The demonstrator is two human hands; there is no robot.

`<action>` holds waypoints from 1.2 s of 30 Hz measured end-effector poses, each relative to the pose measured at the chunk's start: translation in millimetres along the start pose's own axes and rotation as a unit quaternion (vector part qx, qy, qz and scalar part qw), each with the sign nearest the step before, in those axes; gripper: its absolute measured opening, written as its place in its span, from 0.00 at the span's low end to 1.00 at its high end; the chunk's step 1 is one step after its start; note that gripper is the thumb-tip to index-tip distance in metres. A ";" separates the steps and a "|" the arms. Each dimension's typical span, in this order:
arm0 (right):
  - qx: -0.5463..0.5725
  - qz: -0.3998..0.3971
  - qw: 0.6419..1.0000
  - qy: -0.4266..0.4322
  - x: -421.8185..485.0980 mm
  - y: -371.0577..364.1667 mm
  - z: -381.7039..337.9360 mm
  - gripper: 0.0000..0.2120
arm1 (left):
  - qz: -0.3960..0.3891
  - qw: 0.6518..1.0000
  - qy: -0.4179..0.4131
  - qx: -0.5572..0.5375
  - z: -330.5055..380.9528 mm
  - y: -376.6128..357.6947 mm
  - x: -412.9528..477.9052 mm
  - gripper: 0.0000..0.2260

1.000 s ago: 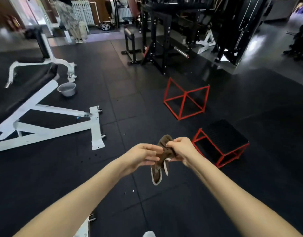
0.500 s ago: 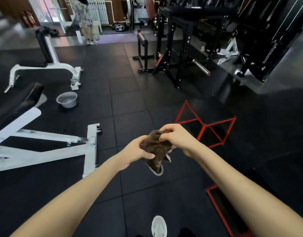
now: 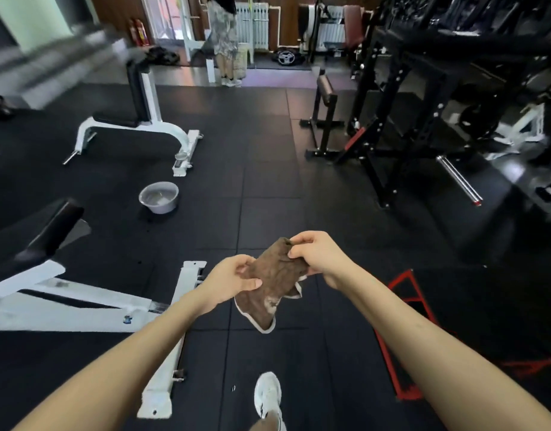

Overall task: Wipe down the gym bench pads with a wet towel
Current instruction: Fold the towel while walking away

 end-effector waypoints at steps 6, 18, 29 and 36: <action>-0.005 -0.019 1.000 0.001 170.0 26.1 -67.4 0.08 | 0.035 0.999 0.001 0.014 48.6 70.7 162.2 0.10; -0.065 -0.123 0.990 0.025 516.0 48.9 -188.7 0.07 | 0.158 0.986 0.038 0.023 97.2 196.9 447.7 0.10; -0.105 -0.248 0.963 0.005 766.0 -50.9 -289.2 0.09 | 0.277 0.951 0.127 0.050 76.5 360.8 618.6 0.10; -0.073 -0.269 0.958 -0.065 926.2 -165.6 -320.6 0.13 | 0.273 0.944 0.186 0.020 14.2 505.4 735.6 0.09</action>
Point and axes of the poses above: each hand's wrist, its own x-axis towards the middle knuckle, its own y-axis out of the back of the hand, z = x × y, the point moved 3 cm from there along x, towards the middle knuckle, and after that the axes turned 10 degrees about -x, right-handed, at the moved point
